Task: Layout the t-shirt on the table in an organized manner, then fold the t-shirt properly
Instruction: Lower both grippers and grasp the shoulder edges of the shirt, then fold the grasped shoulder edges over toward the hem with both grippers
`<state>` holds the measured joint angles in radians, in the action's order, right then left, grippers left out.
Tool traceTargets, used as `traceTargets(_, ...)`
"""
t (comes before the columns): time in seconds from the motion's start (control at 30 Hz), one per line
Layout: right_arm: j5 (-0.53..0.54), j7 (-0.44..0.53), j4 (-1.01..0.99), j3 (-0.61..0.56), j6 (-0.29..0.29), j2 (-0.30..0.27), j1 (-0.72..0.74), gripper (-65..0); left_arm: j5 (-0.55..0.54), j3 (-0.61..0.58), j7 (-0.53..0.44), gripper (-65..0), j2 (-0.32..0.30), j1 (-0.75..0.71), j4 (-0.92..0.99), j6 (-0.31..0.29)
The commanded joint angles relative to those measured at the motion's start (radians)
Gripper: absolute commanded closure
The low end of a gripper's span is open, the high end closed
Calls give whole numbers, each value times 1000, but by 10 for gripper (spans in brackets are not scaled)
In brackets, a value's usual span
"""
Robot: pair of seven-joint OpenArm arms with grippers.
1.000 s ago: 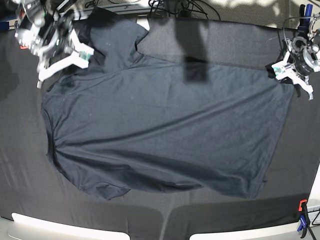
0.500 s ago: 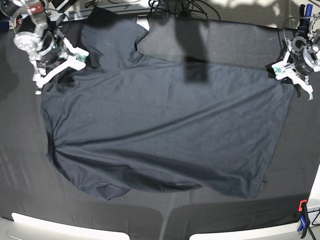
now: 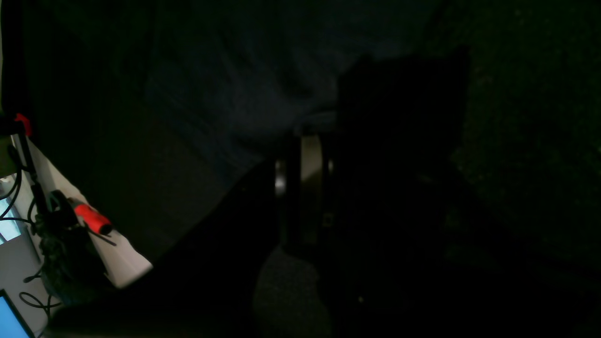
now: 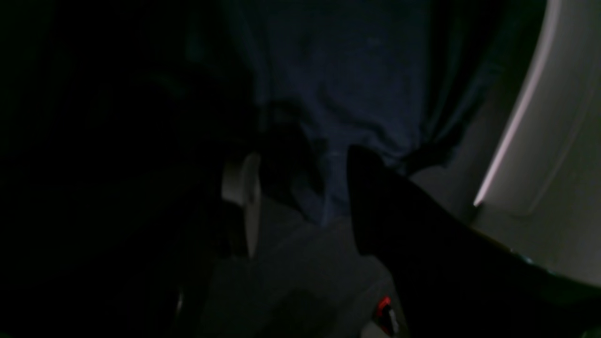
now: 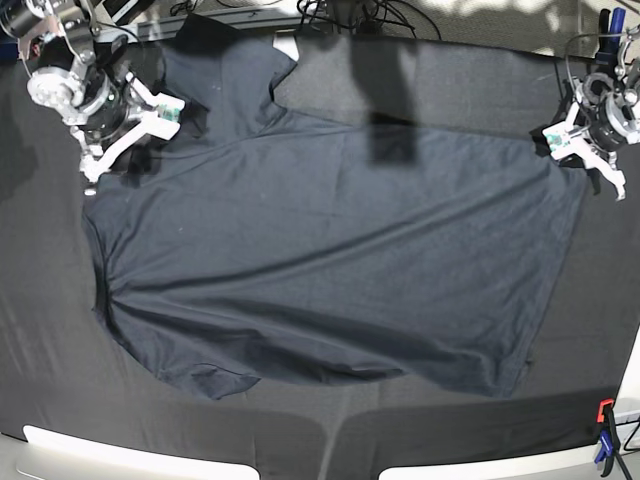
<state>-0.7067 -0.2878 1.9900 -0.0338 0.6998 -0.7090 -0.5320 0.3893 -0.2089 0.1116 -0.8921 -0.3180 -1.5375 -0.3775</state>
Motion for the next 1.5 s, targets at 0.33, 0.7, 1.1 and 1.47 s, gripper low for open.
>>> traceTargets(0.33,-4,36,-96,8,-2,-14,13,-173,-5,10,-8,0,-20,8,-10,11)
traceTargets(0.7,35,53,-104,7,-2,41,83,-144,-5,10,-8,0,-20,7,-10,11)
traceTargets(1.1,33,44,-99,7,-157,50,83,0,-43,13,48,0,-21,8,-15,11)
traceTargets(1.47,195,-85,-89,8,-185,50,152,0,-253,88,76,0,-19,5,-17,10)
